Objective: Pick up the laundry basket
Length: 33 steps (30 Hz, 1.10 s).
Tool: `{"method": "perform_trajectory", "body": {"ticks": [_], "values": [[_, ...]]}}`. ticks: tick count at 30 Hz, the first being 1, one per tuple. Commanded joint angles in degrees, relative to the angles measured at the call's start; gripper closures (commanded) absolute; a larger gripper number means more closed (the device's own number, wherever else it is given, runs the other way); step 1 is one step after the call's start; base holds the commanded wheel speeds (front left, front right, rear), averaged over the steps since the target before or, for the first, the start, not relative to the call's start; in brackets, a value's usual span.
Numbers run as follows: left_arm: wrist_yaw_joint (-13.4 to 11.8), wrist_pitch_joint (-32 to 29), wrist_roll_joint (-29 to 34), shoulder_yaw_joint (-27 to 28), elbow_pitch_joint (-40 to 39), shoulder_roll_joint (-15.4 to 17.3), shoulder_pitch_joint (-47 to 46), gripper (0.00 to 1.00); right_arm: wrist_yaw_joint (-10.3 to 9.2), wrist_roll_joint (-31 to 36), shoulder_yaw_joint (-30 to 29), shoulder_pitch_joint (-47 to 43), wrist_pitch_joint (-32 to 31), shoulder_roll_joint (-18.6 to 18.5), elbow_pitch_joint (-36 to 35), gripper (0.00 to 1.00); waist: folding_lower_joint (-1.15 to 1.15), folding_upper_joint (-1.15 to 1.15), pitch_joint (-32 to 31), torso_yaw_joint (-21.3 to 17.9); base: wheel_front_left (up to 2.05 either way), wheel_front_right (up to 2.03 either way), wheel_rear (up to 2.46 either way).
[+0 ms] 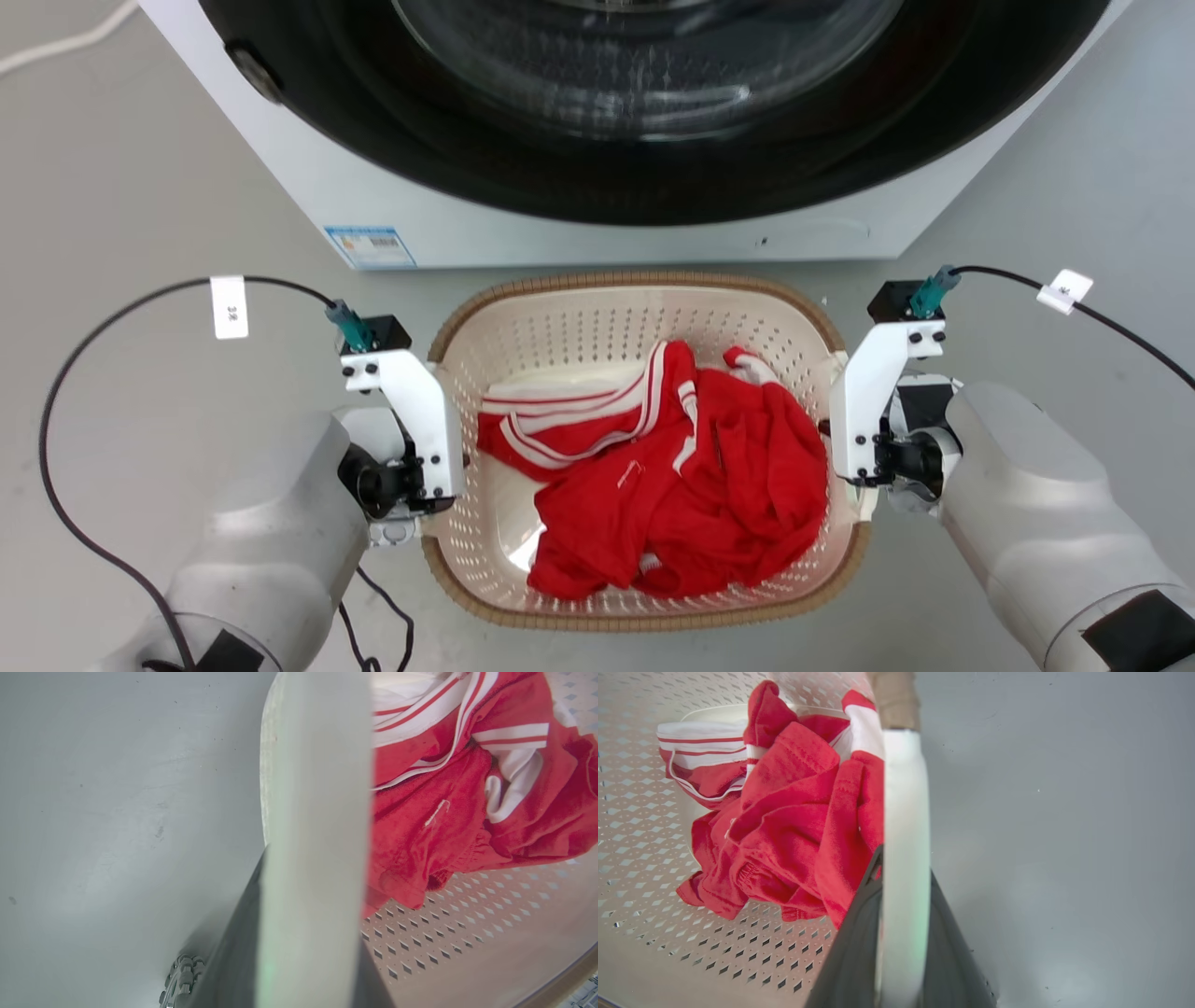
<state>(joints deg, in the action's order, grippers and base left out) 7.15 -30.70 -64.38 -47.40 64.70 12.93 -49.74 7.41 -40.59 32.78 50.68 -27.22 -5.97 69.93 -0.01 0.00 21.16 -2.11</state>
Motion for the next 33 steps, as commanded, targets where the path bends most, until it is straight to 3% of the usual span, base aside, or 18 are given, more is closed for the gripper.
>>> {"method": "perform_trajectory", "body": {"ticks": [1,14,33], "values": [[0.59,-0.46,-0.78,-0.02,-0.1,-0.41,0.78,1.0,0.14,-0.52,0.41,-1.37,-0.89,-0.62,0.18,1.0,0.01,0.0,-4.11,0.0,0.0,0.0,0.0],[0.59,-5.23,-4.02,-1.46,1.91,-1.88,5.0,1.0,0.14,-3.29,1.62,-4.2,-6.53,-0.62,1.88,1.0,0.01,0.0,-15.03,0.26,0.0,0.0,0.0],[0.59,-7.53,-6.77,-2.49,3.43,-3.51,10.7,1.0,0.15,-5.24,1.03,-9.26,-10.84,0.53,3.67,1.0,0.01,0.0,-21.48,0.05,0.0,0.0,0.0]]}}
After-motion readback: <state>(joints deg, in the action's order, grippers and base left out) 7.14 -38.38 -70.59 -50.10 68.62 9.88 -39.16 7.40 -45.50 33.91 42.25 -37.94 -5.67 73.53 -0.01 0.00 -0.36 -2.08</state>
